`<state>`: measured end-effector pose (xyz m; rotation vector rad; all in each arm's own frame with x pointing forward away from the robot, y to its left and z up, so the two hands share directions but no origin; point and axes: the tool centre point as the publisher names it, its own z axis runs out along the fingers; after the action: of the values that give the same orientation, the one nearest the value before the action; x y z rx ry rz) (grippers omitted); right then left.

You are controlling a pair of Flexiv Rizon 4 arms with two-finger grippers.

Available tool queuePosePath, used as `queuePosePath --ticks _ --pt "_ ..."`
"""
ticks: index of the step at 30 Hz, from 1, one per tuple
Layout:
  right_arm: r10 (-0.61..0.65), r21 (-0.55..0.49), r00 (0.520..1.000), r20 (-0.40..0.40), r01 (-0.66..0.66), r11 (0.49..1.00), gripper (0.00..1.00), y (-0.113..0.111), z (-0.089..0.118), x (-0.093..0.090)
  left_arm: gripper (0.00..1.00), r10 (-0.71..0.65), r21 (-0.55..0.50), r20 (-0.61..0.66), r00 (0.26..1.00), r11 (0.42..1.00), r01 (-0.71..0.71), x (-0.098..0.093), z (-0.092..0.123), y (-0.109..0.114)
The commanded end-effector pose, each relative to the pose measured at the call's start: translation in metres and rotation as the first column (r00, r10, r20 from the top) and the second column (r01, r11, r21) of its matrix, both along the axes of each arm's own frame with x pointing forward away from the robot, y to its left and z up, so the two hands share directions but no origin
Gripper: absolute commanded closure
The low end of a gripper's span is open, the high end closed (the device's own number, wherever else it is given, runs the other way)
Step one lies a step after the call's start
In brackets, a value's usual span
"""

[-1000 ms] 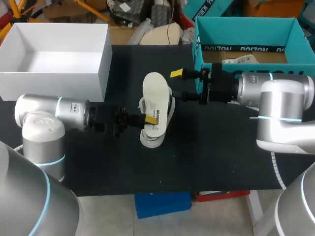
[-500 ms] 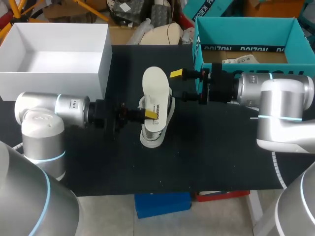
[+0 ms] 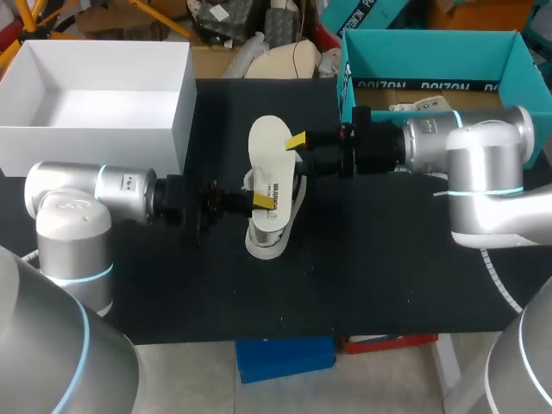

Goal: Take the shoe out of the shoebox, open the shoe tongue, remove and reinsert the insole, then place the shoe into the shoebox

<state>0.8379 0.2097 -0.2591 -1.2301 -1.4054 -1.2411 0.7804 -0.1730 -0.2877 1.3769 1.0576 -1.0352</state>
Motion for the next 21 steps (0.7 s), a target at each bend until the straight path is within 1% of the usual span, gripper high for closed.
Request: queuePosePath --ticks 1,2,3,4,7,8,12,13,14,15,16,17,18,19,21 --pt "0.052 0.002 0.998 -0.02 -0.052 0.999 0.3 0.015 -0.011 0.004 1.0 0.003 0.002 0.003 1.0 1.0 -0.003 -0.001 0.0 -0.001" --pt "0.054 0.003 0.998 -0.023 -0.054 0.999 0.29 0.017 -0.011 0.003 1.0 0.003 0.002 0.003 1.0 1.0 -0.003 -0.001 0.0 -0.001" --pt "0.057 0.002 0.998 -0.027 -0.057 0.998 0.35 0.018 -0.013 0.003 1.0 0.003 0.002 0.003 1.0 1.0 -0.003 -0.001 0.0 -0.001" --pt "0.058 0.001 0.998 -0.029 -0.058 0.998 0.44 0.019 -0.014 0.002 1.0 0.003 0.002 0.003 1.0 1.0 -0.003 -0.001 0.0 -0.001" --pt "0.062 0.0 0.997 -0.036 -0.062 0.998 0.4 0.022 -0.015 0.001 1.0 0.003 0.002 0.003 1.0 1.0 -0.003 -0.001 0.0 -0.001" --pt "0.063 -0.002 0.997 -0.039 -0.063 0.998 0.42 0.023 -0.015 0.0 1.0 0.003 0.002 0.003 1.0 1.0 -0.003 -0.001 0.0 -0.001" --pt "0.068 -0.008 0.997 -0.046 -0.069 0.998 0.4 0.025 -0.018 -0.001 1.0 0.003 0.002 0.003 1.0 1.0 -0.003 -0.001 0.0 -0.001" --pt "0.067 -0.01 0.997 -0.048 -0.068 0.998 0.43 0.025 -0.019 -0.001 1.0 0.003 0.002 0.003 1.0 1.0 -0.003 -0.001 0.0 -0.001" --pt "0.066 -0.017 0.997 -0.051 -0.067 0.998 0.42 0.025 -0.019 -0.001 1.0 0.003 0.002 0.003 1.0 1.0 -0.003 -0.001 0.0 -0.001" --pt "0.066 -0.018 0.997 -0.05 -0.067 0.998 0.44 0.025 -0.02 -0.002 1.0 0.003 0.002 0.003 1.0 1.0 -0.003 -0.001 0.0 -0.001" --pt "0.066 -0.02 0.997 -0.051 -0.067 0.998 0.48 0.026 -0.02 -0.002 1.0 0.003 0.002 0.003 1.0 1.0 -0.003 -0.001 0.0 -0.001" --pt "0.064 -0.024 0.997 -0.052 -0.065 0.998 0.49 0.026 -0.021 -0.002 1.0 0.003 0.002 0.003 1.0 1.0 -0.003 -0.001 0.0 -0.001" --pt "0.063 -0.026 0.997 -0.053 -0.064 0.998 0.47 0.025 -0.022 -0.003 1.0 0.003 0.002 0.003 1.0 1.0 -0.003 -0.001 0.0 -0.001" --pt "0.062 -0.027 0.997 -0.053 -0.064 0.998 0.5 0.025 -0.023 -0.003 1.0 0.003 0.002 0.003 1.0 1.0 -0.003 -0.001 0.0 -0.001" --pt "0.058 -0.031 0.997 -0.053 -0.06 0.998 0.51 0.024 -0.024 -0.004 1.0 0.003 0.002 0.003 1.0 1.0 -0.003 -0.001 0.0 -0.001"
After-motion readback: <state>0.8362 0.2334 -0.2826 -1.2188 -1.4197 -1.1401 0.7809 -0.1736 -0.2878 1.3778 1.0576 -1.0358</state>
